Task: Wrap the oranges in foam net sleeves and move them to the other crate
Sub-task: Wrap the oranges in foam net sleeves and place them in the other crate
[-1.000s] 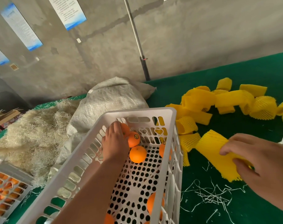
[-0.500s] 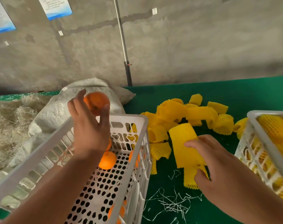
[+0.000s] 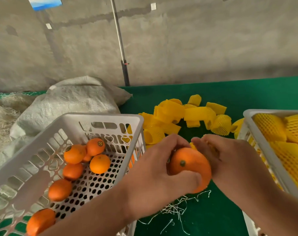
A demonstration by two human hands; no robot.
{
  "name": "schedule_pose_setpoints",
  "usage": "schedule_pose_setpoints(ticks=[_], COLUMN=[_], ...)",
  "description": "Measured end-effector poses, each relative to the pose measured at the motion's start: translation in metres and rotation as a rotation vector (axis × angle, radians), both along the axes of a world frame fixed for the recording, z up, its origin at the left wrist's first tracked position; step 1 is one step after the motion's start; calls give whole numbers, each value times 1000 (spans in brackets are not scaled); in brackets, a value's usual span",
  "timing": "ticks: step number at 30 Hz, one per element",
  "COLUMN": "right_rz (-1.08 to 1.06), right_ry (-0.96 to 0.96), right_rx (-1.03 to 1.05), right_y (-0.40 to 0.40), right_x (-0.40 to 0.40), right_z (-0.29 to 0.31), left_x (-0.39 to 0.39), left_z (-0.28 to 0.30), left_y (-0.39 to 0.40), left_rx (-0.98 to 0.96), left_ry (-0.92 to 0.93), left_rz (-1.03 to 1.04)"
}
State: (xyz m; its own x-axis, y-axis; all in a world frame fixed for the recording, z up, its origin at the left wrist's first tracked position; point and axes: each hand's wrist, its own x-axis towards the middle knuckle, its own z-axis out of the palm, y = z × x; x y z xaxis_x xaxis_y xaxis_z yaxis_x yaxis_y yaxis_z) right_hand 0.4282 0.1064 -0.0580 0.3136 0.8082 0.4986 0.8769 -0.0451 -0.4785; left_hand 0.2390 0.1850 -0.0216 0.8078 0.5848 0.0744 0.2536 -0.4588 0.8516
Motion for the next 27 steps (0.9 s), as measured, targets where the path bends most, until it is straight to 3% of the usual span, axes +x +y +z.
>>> schedule_pose_setpoints(ticks=[6,10,13,16,21,27], right_rz=[-81,-43,9,57,116,129], right_ry=[55,71,91,79,104,59], right_rx=[47,42,-5,-58,-139,-274], right_y=[1,2,3,3,2,0], right_x=[-1,2,3,2,0,-4], right_z=[3,0,-1,-3,-8,-11], left_x=[2,4,5,7,7,11], left_z=[-10,-18,-17,-15,-17,-9], left_y=[-1,-5,-1,2,7,18], left_rx=[286,350,185,-40,-171,-513], left_ry=[173,228,278,216,259,117], left_rz=[-83,-93,-72,-112,-133,161])
